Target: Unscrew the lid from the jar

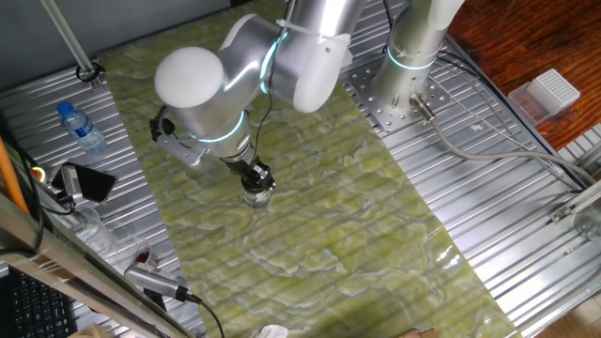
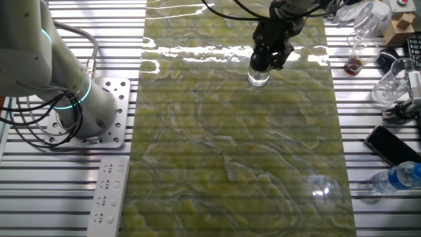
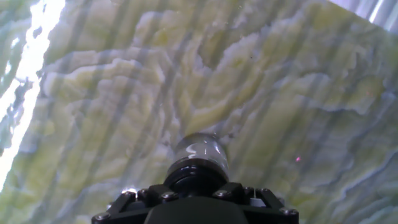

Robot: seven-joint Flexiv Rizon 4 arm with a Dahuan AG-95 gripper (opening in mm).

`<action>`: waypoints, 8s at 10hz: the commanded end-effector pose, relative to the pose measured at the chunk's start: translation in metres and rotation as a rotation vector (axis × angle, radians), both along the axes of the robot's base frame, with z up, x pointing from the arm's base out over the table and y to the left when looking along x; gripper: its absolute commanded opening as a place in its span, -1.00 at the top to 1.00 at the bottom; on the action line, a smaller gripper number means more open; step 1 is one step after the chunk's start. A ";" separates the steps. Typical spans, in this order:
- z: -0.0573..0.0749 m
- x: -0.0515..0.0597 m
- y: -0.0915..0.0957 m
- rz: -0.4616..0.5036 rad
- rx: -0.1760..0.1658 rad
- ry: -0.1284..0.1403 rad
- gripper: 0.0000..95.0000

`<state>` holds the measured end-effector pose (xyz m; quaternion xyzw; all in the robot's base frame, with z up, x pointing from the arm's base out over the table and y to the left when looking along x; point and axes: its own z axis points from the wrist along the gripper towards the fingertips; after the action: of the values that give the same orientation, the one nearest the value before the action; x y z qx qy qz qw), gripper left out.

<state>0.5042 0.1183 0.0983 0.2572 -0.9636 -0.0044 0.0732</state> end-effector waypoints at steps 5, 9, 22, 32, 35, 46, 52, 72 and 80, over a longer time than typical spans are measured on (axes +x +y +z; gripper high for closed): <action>-0.001 0.000 -0.001 0.232 0.025 -0.041 0.20; 0.000 0.000 -0.001 0.403 0.034 -0.061 0.20; 0.001 0.000 -0.001 1.046 0.076 -0.086 0.20; 0.003 0.000 -0.001 1.407 0.087 -0.093 0.60; 0.003 0.000 -0.001 1.525 0.064 -0.105 0.60; 0.002 0.000 -0.001 1.524 0.056 -0.106 -0.60; 0.002 0.000 -0.001 1.476 0.048 -0.101 -1.00; 0.007 0.000 -0.001 1.230 0.046 -0.119 1.00; 0.006 0.000 -0.001 1.226 0.046 -0.118 -0.20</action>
<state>0.5038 0.1177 0.1042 0.7658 -0.6423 0.0314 0.0035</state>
